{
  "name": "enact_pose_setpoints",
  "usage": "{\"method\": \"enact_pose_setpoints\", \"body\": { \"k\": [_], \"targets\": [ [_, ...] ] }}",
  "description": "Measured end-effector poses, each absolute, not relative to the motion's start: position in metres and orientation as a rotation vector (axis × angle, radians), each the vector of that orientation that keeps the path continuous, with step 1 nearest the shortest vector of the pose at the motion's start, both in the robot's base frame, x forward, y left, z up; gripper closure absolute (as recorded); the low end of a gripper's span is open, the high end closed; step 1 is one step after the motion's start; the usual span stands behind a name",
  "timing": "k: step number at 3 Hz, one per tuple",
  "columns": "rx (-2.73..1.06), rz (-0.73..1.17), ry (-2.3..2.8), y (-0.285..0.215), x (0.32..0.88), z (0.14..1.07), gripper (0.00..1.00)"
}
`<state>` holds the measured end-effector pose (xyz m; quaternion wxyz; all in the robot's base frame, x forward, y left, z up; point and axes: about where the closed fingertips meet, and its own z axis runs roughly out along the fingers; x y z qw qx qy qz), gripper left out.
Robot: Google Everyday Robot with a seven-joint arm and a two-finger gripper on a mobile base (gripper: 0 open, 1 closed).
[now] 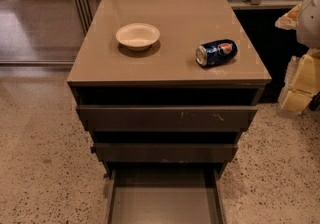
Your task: Place pepsi can into bottom drawer
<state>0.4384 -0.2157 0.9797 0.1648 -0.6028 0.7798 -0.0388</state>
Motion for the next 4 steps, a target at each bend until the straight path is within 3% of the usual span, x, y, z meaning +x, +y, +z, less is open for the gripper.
{"method": "enact_pose_setpoints", "body": {
  "k": [2, 4],
  "targets": [
    [-1.692, -0.106, 2.211, -0.218, 0.432, 0.987, 0.00],
    [-1.665, 0.018, 2.049, -0.219, 0.504, 0.983, 0.00]
  ]
}}
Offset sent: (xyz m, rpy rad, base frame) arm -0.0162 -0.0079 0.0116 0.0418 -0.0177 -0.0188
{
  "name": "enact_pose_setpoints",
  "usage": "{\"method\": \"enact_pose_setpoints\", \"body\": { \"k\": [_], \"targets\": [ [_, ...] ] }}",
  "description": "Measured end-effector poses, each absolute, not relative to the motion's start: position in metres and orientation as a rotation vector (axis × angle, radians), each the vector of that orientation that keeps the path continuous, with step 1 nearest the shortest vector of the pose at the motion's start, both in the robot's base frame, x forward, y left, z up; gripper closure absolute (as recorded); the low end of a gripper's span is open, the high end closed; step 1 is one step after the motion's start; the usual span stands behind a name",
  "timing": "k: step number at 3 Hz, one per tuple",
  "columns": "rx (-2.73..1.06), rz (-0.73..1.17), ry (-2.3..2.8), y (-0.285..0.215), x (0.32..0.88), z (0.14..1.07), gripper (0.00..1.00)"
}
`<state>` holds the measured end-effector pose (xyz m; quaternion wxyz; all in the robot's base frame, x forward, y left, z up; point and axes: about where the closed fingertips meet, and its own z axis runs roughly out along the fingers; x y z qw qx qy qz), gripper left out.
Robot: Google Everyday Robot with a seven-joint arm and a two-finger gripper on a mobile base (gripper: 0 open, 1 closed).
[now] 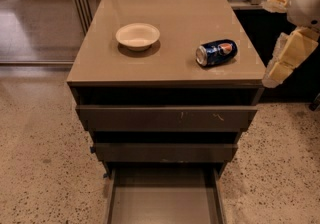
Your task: Place pepsi can into bottom drawer
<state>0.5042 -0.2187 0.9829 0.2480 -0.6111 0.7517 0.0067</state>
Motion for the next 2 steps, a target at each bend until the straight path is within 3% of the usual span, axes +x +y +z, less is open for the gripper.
{"method": "enact_pose_setpoints", "body": {
  "k": [2],
  "targets": [
    [-1.694, 0.144, 2.028, -0.177, 0.606, 0.928, 0.00]
  ]
}}
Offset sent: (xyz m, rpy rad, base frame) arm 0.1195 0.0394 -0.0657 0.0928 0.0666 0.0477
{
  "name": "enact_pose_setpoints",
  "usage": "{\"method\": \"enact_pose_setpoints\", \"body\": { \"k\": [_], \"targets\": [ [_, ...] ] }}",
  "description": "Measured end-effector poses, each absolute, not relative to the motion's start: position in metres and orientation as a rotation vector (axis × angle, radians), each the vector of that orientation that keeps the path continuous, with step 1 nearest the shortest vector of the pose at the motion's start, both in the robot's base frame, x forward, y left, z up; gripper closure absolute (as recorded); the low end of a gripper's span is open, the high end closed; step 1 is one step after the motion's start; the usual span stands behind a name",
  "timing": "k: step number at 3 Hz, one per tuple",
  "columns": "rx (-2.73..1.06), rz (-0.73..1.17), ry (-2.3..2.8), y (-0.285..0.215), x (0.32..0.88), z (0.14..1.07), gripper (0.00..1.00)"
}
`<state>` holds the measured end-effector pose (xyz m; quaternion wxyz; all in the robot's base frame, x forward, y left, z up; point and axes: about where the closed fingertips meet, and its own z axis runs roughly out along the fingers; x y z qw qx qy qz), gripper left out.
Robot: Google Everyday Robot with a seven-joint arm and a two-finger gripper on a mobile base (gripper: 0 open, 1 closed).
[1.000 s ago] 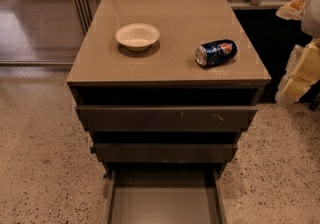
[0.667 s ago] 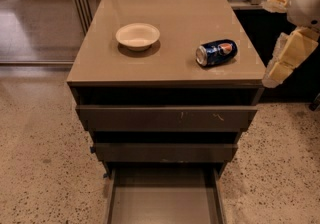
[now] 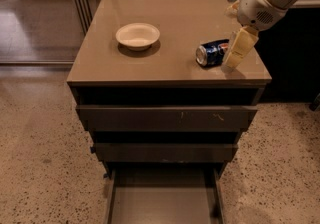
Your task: Place pepsi can into bottom drawer
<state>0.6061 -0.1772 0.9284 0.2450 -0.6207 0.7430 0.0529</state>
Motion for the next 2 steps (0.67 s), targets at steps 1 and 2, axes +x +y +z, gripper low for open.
{"method": "enact_pose_setpoints", "body": {
  "k": [1, 2],
  "targets": [
    [-1.698, 0.147, 2.026, -0.175, 0.608, 0.927, 0.00],
    [-1.670, 0.107, 2.031, -0.179, 0.618, 0.917, 0.00]
  ]
}}
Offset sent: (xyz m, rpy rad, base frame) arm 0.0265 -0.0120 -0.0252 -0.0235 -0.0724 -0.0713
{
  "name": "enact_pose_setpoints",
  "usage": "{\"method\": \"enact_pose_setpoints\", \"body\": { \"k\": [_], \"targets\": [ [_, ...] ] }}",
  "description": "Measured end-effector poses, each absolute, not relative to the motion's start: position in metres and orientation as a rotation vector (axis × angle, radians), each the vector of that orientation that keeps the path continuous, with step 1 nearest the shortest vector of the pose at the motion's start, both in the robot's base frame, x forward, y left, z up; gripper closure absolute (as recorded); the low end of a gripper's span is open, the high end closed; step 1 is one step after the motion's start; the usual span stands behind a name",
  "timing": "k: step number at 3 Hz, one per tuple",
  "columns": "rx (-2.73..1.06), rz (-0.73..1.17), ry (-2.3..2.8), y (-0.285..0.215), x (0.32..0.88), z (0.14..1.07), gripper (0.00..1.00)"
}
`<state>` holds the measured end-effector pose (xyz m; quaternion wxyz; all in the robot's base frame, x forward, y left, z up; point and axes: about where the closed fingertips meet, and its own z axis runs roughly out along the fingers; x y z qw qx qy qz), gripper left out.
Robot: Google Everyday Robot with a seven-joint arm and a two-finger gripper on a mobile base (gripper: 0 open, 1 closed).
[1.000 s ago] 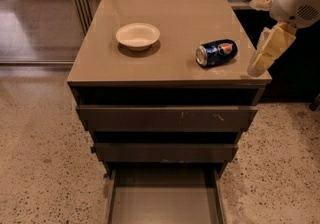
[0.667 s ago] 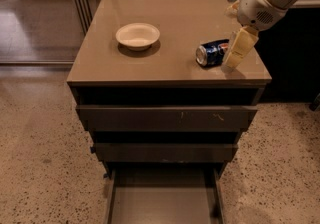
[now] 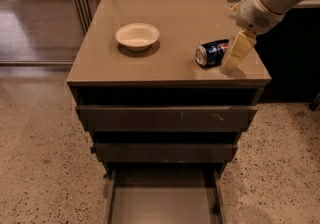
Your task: Place pepsi can into bottom drawer
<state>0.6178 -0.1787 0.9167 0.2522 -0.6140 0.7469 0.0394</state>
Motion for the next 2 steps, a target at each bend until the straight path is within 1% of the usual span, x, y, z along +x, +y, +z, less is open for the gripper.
{"method": "enact_pose_setpoints", "body": {
  "k": [2],
  "targets": [
    [-1.711, 0.037, 2.045, -0.190, 0.657, 0.891, 0.00]
  ]
}}
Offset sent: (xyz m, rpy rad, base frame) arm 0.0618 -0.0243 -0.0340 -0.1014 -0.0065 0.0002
